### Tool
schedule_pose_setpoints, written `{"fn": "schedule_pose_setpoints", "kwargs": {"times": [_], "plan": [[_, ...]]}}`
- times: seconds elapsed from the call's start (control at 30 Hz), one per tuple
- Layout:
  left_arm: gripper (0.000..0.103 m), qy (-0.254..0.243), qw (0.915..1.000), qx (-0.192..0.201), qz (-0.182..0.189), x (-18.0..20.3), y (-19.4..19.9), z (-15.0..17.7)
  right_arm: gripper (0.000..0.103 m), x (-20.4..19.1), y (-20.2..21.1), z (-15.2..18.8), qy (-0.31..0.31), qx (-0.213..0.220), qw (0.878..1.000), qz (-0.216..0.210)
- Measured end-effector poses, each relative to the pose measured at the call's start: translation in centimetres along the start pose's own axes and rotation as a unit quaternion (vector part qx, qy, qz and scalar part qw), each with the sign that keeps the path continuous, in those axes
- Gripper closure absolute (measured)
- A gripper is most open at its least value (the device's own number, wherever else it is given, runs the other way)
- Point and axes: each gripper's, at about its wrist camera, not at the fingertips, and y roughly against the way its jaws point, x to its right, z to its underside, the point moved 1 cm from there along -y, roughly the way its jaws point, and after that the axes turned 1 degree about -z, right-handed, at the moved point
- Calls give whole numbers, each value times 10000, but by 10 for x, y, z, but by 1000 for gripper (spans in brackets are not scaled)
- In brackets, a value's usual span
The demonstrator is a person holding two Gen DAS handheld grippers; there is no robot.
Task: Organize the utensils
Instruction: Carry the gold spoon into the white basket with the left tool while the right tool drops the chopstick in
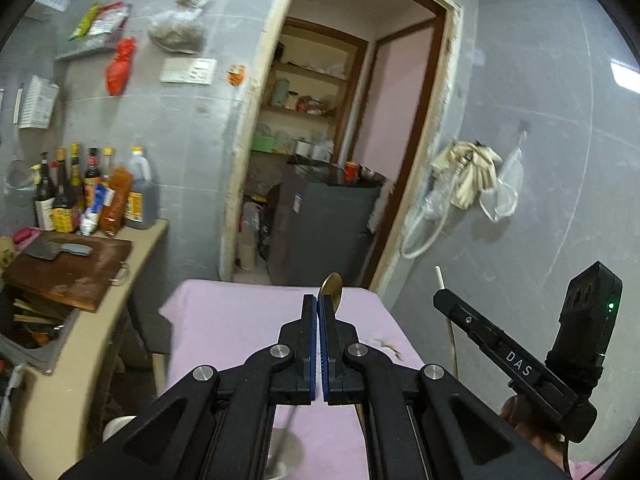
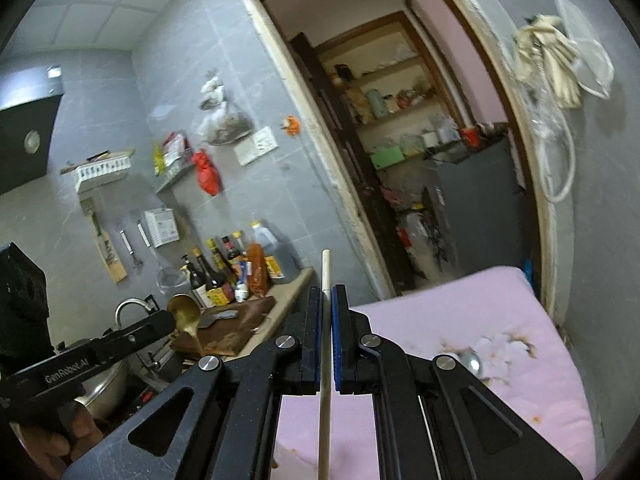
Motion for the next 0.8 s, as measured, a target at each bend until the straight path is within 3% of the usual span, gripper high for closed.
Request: {"fn": "schedule_pose_setpoints", "kwargs": {"times": [0.4, 0.8], "plan": [[101, 515, 9946, 420, -792, -89, 54, -7, 99, -84, -27, 0, 431, 443, 9955, -720], [101, 390, 9860, 336, -1585, -131, 52, 21, 99, -97, -71, 46, 324, 545, 9939, -898]]}}
